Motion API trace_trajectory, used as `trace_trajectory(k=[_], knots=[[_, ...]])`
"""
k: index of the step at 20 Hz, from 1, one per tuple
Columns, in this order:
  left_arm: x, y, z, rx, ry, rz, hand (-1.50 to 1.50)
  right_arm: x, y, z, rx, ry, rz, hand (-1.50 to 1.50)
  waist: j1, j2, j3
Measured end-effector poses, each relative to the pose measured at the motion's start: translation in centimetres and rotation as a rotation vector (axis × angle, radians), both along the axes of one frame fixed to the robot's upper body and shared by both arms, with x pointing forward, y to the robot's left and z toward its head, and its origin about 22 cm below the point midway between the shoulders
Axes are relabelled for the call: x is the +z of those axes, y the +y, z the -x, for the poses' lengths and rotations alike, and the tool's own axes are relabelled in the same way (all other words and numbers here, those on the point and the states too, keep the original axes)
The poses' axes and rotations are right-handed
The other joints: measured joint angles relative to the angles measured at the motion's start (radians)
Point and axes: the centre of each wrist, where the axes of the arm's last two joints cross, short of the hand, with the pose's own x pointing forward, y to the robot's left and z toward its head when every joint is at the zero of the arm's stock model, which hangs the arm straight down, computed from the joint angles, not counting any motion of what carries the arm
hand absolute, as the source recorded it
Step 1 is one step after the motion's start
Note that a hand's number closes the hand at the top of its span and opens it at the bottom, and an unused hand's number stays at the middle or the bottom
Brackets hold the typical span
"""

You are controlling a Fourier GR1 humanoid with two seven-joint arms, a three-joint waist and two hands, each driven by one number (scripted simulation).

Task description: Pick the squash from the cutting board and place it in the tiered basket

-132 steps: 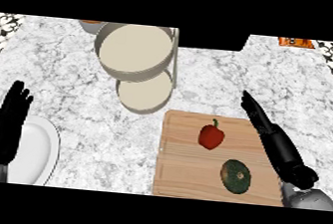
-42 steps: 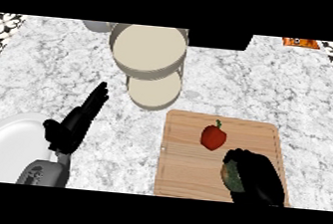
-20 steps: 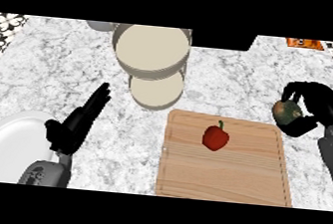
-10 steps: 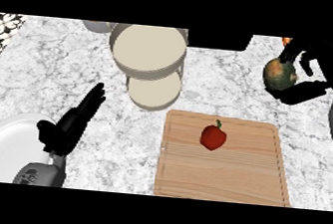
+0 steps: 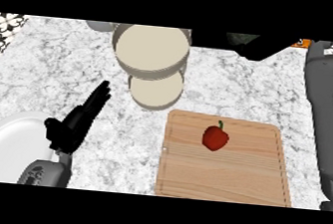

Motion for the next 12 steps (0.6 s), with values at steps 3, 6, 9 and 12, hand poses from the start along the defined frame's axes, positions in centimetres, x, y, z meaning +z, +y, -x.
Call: trace_trajectory(k=[3, 6, 9, 12], knots=[[0.4, 0.3, -0.2, -0.005, -0.006, 0.004, 0.00, 1.3, 2.7, -1.2, 0.004, 0.025, -0.011, 1.50, 0.005, 0.002, 0.000], [-0.1, 0.2, 0.0, -0.005, -0.004, 0.004, 0.00, 2.6, 6.0, -2.1, 0.009, 0.043, -0.024, 1.50, 0.009, 0.003, 0.000], [0.0, -0.4, -0.1, -0.010, -0.012, 0.005, 0.00, 2.9, 9.0, -2.9, 0.025, 0.060, -0.020, 1.50, 0.014, 0.005, 0.000], [0.6, -0.1, -0.2, -0.014, -0.005, 0.002, 0.00, 2.1, 11.2, -3.7, 0.041, 0.089, 0.000, 1.50, 0.017, 0.006, 0.000]])
